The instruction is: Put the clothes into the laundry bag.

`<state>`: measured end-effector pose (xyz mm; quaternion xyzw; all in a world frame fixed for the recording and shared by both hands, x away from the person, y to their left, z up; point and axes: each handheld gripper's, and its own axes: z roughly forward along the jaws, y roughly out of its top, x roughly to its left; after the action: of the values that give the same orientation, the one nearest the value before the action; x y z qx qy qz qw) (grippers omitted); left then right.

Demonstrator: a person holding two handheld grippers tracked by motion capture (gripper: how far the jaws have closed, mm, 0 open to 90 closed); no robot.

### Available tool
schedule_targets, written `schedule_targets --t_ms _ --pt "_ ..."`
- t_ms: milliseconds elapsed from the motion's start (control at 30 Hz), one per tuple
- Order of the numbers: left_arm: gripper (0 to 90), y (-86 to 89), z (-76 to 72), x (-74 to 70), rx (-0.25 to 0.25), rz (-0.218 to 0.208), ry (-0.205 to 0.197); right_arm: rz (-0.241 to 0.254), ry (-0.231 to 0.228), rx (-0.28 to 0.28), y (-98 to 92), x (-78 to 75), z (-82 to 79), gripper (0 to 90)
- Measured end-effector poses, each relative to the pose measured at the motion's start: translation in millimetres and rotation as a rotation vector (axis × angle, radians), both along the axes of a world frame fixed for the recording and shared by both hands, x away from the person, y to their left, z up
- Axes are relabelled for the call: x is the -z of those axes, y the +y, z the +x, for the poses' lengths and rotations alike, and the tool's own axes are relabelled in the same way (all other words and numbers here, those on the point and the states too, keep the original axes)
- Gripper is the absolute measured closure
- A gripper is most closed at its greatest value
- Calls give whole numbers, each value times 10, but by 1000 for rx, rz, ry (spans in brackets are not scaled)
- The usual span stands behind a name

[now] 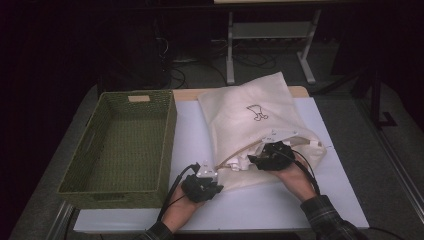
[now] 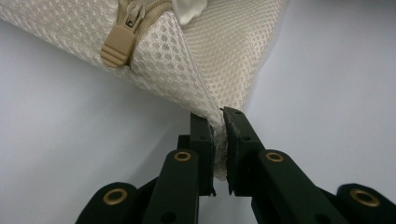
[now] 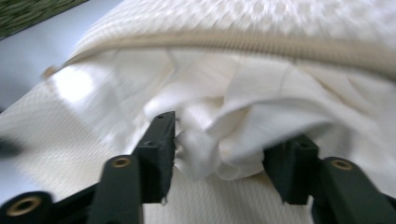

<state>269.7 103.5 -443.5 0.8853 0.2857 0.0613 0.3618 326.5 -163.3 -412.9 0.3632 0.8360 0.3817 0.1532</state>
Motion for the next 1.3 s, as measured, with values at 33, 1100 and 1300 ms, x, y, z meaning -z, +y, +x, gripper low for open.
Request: schedule_targets --t_ms 33,1100,1300 --pt "823 1 0 0 0 1 -1 1 -6 -2 -28 -19 -52 436" --pt "824 6 -2 8 4 -2 7 -28 -46 -42 719 357 330 809" --pt "822 0 -7 7 0 0 4 -28 -8 -87 451 179 75 617"
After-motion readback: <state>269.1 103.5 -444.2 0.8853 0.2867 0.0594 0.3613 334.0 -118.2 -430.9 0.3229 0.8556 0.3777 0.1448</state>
